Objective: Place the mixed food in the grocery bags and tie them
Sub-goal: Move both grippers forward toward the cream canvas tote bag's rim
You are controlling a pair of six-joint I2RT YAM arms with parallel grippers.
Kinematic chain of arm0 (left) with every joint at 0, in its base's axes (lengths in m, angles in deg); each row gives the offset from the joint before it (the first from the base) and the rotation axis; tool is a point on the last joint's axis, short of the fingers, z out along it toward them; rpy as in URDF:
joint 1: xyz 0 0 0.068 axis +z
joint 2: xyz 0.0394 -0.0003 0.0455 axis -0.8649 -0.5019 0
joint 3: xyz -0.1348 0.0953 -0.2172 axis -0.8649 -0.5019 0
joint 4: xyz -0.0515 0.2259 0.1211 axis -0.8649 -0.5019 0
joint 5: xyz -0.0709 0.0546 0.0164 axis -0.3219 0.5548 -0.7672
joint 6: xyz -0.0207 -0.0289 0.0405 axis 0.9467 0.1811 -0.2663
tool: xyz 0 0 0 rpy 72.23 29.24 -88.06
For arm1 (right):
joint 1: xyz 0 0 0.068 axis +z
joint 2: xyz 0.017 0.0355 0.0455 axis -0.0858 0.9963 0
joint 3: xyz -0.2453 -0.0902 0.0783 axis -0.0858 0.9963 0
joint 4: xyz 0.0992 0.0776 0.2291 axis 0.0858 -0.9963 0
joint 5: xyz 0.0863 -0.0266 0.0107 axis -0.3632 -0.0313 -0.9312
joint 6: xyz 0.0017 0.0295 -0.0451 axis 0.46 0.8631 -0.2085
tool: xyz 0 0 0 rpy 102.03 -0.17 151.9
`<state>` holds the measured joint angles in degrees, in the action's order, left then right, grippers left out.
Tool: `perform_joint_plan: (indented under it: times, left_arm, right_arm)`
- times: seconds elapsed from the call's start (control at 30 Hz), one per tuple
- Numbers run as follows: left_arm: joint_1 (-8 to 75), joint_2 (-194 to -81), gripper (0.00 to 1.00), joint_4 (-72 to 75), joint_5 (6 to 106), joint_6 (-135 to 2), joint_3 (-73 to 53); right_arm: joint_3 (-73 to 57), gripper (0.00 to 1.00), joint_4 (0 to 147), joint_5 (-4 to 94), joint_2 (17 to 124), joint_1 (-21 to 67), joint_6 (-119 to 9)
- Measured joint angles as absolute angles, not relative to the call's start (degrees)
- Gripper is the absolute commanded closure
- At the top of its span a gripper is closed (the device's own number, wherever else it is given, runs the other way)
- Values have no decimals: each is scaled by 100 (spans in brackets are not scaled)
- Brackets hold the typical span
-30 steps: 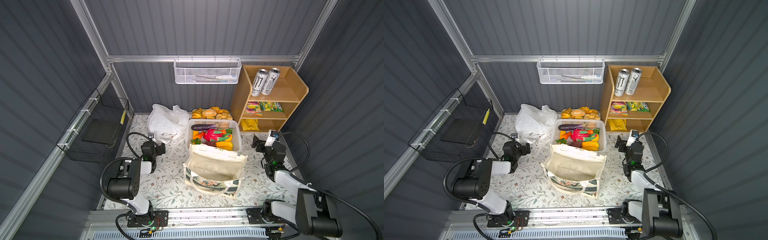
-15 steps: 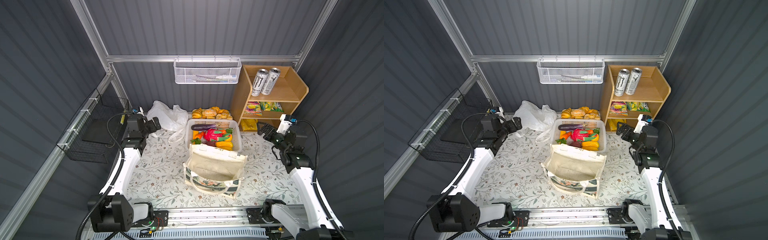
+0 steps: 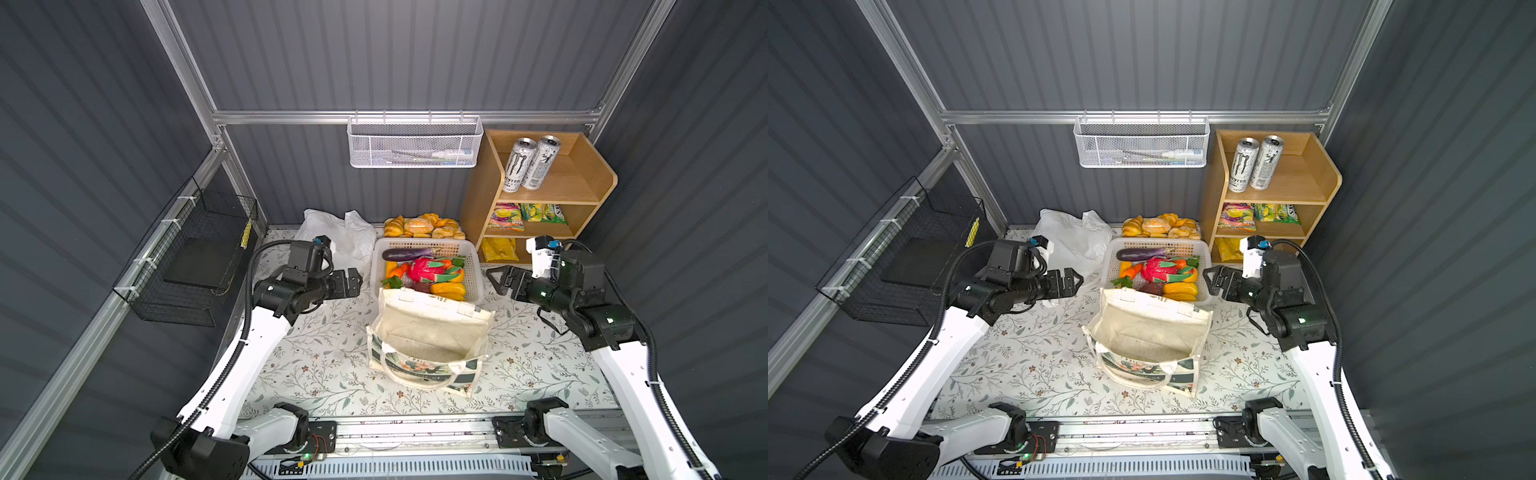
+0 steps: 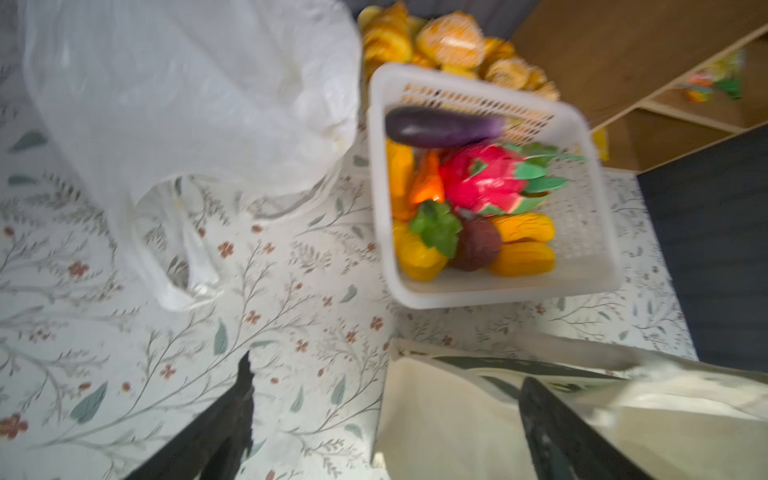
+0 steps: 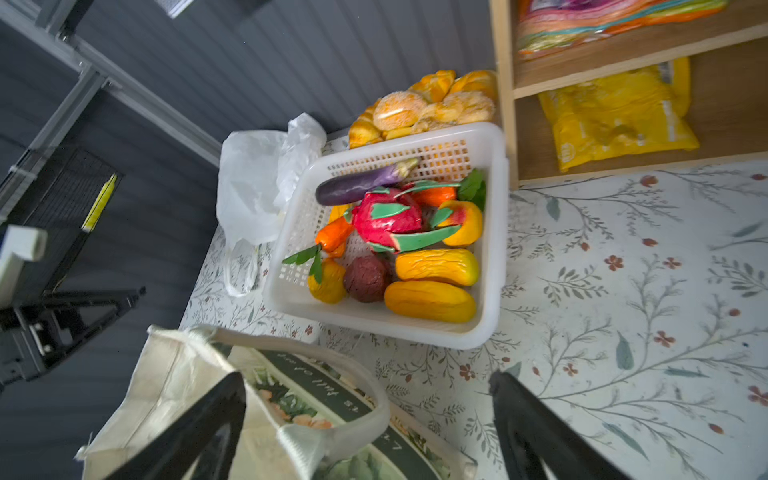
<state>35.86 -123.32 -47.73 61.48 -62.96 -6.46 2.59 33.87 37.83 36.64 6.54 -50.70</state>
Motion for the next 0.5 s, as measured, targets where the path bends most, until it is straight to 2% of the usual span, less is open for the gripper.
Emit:
perform_joint_plan:
  times: [0.23, 0.4, 0.5]
  left_arm:
    - [1853, -13349, 0, -5511, 7108, -6416, 1033]
    - [1055, -13952, 0, -6325, 7888, -6455, 1142]
    - [927, -13913, 0, -6604, 8137, -6427, 1028]
  right_arm:
    - [-351, 8, 2768, 4279, 4197, 1563, -5697]
    - [-509, 7, 2388, 4469, 4506, 2068, -6095]
    - [-583, 7, 2215, 4574, 4624, 2403, -6294]
